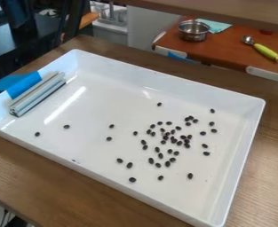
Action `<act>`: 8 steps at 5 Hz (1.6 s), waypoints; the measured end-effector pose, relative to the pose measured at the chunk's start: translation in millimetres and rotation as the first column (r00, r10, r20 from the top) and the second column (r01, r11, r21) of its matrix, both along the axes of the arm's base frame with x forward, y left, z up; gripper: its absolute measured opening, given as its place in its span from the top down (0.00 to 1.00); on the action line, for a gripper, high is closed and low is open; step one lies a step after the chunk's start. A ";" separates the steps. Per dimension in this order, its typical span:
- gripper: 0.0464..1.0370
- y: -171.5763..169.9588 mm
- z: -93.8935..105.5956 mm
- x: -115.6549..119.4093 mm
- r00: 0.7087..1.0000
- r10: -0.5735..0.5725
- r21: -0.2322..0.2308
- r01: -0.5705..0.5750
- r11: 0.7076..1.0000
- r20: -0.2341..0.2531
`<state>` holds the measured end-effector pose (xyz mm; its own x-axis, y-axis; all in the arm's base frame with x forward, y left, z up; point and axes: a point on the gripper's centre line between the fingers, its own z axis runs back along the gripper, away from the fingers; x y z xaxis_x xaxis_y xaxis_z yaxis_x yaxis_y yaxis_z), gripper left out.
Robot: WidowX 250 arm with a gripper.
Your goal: Sweep into pile
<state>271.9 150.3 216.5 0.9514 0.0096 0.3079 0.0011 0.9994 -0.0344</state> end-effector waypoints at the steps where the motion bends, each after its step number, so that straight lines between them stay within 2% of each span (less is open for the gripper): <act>1: 0.04 -0.7 -15.6 -1.1 0.999 0.006 -0.022 -0.007 1.000 -0.039; 2: 0.04 -14.8 -46.0 13.2 0.999 0.020 0.042 -0.019 0.999 -0.041; 3: 0.04 -12.0 -62.8 28.0 0.998 0.065 0.092 -0.062 0.994 -0.025; 4: 0.04 -20.9 -88.0 46.5 0.997 0.074 0.142 -0.069 0.987 -0.028; 5: 0.04 -14.0 -107.5 57.3 0.996 0.090 0.193 -0.084 0.978 -0.023; 6: 0.04 -10.2 -110.4 58.3 0.996 0.090 0.227 -0.085 0.970 -0.013; 7: 0.04 -5.1 -122.4 57.8 0.996 0.078 0.257 -0.067 0.964 -0.032; 8: 0.04 7.4 -124.2 56.6 0.996 0.082 0.283 -0.072 0.957 -0.023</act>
<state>328.4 157.7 92.3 0.9611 0.0009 0.2761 -0.0725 0.9657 0.2494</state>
